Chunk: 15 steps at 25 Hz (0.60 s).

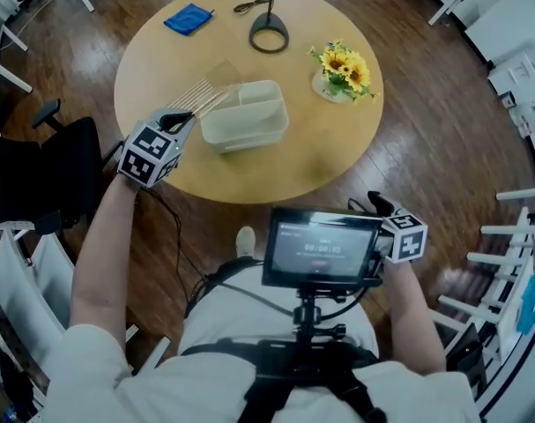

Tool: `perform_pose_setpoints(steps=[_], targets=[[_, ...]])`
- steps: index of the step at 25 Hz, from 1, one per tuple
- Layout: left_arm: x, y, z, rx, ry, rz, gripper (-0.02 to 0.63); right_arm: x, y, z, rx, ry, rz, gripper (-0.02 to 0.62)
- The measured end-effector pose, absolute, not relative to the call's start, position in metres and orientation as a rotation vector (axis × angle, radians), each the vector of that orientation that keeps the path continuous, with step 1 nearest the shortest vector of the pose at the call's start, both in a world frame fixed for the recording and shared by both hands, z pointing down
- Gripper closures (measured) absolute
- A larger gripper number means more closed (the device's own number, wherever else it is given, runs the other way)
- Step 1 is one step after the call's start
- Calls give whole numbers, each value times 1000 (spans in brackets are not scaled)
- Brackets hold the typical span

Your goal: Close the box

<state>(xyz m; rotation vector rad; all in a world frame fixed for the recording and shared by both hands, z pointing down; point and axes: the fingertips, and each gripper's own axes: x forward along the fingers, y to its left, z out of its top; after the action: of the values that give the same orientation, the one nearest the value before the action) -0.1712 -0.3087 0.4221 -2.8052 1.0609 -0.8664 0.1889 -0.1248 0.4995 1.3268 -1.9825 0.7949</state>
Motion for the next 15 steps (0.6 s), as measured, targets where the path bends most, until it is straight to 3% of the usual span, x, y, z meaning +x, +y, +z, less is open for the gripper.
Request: perform_pose_setpoints(steps=[6,15], targets=[[-109,-285,450,-2868,647,-996,606,179,-130,503,1314,-1984,815,345],[-89,-280,476,-2916,396,-1064,606,181,-121,503,1324,-1949,832,345]])
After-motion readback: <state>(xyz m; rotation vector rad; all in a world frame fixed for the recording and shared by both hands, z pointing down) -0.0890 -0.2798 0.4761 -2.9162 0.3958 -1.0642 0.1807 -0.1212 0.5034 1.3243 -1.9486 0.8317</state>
